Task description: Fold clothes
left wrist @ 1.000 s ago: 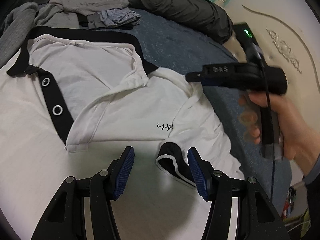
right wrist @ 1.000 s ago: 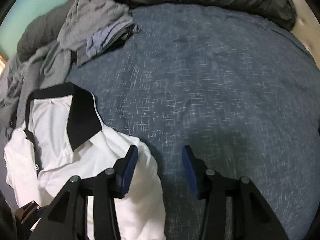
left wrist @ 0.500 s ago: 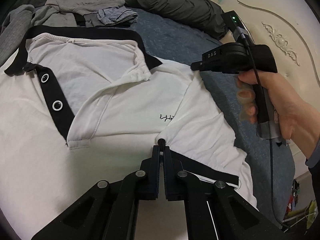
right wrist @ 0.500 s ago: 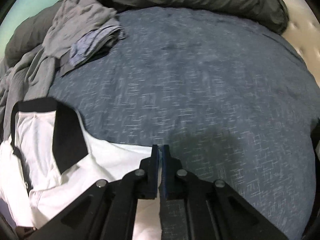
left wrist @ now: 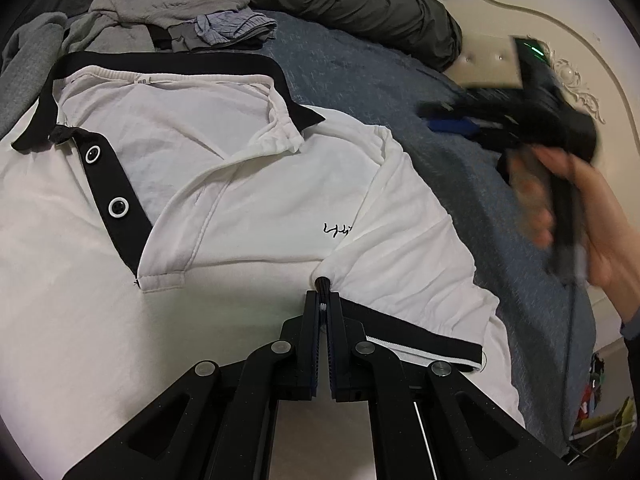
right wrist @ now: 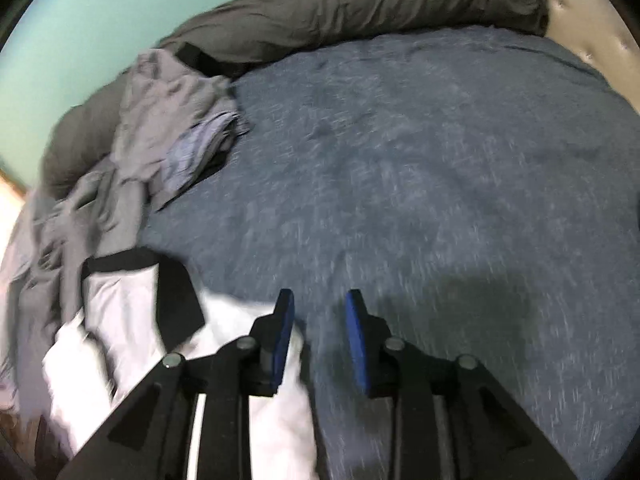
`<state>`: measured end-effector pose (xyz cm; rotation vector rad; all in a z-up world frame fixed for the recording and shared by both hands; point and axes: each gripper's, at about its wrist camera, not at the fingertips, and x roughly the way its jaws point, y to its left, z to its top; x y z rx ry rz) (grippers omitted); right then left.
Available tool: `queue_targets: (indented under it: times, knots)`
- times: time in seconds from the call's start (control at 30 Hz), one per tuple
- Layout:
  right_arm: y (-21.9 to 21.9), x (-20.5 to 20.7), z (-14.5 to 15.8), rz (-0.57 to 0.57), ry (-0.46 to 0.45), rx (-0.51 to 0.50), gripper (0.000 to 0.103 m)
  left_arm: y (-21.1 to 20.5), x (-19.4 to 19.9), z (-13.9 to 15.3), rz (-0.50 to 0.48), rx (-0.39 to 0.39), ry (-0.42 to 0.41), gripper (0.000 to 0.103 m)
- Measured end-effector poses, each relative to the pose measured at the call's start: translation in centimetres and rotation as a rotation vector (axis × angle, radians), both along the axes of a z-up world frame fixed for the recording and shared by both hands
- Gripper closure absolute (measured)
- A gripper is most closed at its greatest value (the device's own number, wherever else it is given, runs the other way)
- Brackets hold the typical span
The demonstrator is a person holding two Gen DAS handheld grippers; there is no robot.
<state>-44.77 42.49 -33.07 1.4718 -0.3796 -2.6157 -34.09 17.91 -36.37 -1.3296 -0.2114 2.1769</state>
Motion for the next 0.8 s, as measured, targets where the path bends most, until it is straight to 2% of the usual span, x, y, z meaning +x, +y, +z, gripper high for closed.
queue_targets:
  times: [0.1, 0.3, 0.47, 0.5, 0.53, 0.57, 0.8]
  knots:
    - [1.0, 3.9, -0.7, 0.061, -0.024, -0.013, 0.077, 0.0, 0.0, 0.1, -0.004, -0.021, 0.003, 0.099]
    - [2.5, 12.0, -3.1, 0.075, -0.076, -0.147, 0.077, 0.4, 0.2, 0.5, -0.007, -0.057, 0.010, 0.099]
    - [1.7, 15.1, -4.9, 0.084, -0.105, -0.170, 0.077, 0.6, 0.3, 0.6, -0.005, -0.077, 0.011, 0.099]
    - [1.6, 15.6, -5.1, 0.078, -0.102, -0.178, 0.078, 0.7, 0.3, 0.7, -0.005, -0.081, 0.011, 0.099]
    - [1.5, 16.0, -5.2, 0.074, -0.097, -0.182, 0.084, 0.7, 0.3, 0.7, -0.005, -0.085, 0.011, 0.099]
    - [1.4, 16.3, -5.3, 0.071, -0.090, -0.184, 0.098, 0.7, 0.3, 0.7, -0.004, -0.089, 0.011, 0.099]
    - [1.7, 17.5, -5.5, 0.021, -0.046, -0.186, 0.100, 0.9, 0.2, 0.5, -0.006, -0.099, 0.008, 0.099]
